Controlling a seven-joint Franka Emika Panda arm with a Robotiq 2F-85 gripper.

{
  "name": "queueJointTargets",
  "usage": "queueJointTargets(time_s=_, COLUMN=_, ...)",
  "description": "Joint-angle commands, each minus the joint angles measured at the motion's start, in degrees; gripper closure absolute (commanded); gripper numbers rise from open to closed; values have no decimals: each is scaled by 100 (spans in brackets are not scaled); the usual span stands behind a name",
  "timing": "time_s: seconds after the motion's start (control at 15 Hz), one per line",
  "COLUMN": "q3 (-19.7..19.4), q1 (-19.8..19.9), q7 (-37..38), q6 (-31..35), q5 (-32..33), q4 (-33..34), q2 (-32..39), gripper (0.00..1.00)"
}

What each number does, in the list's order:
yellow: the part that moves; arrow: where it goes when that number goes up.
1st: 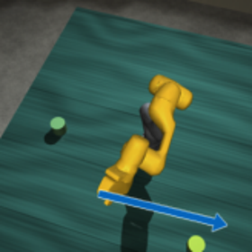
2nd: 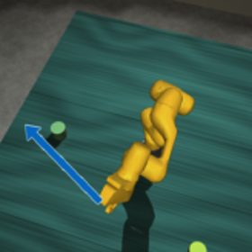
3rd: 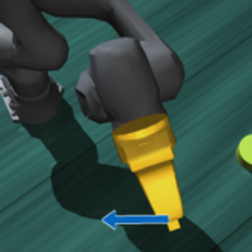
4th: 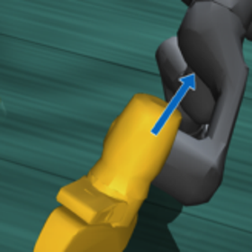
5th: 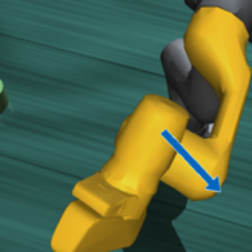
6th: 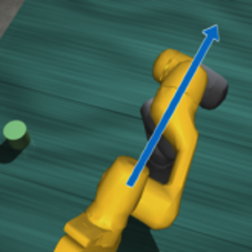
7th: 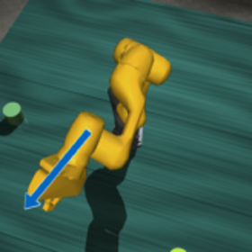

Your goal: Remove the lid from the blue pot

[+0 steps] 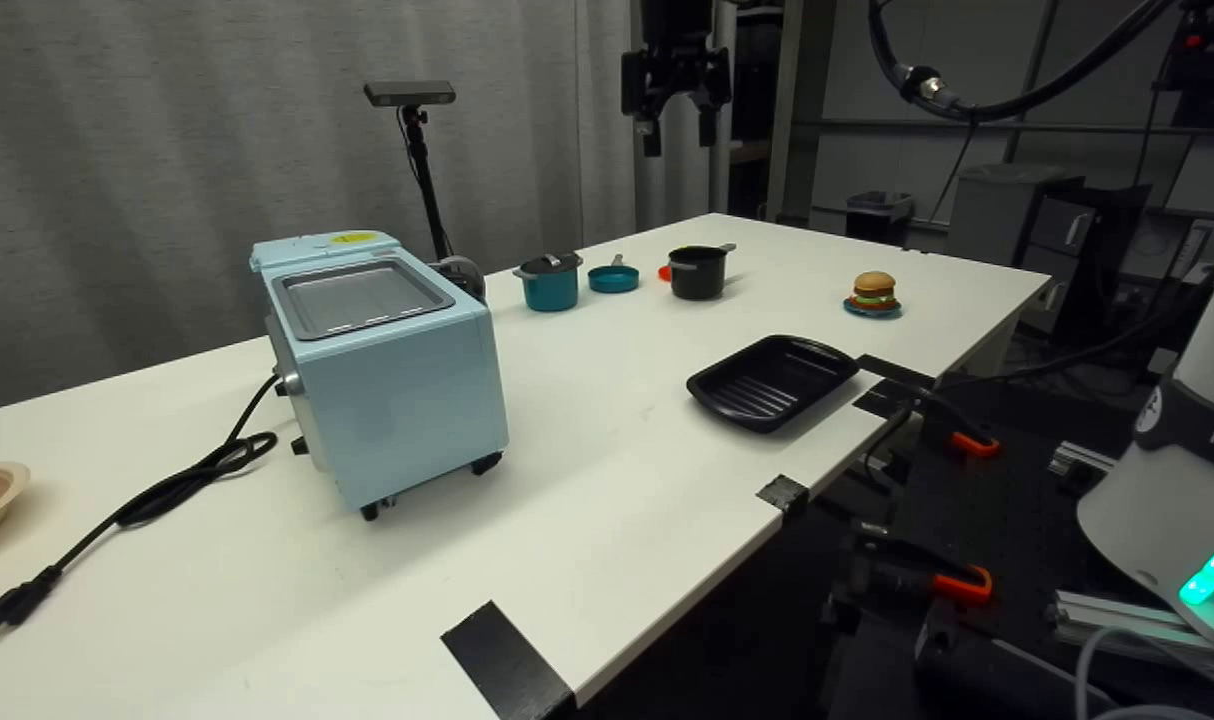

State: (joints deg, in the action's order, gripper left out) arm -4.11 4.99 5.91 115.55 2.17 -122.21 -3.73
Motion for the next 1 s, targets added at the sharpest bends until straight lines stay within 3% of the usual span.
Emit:
queueJointTargets(time_s=0.0, q3=-15, q1=0, q7=219, q6=-88, q5=150, q4=815, q2=734, gripper=0)
queueJointTargets(time_s=0.93, q3=-282, q1=-9, q7=478, q6=43, q5=410, q4=3588, q2=3335, gripper=0)
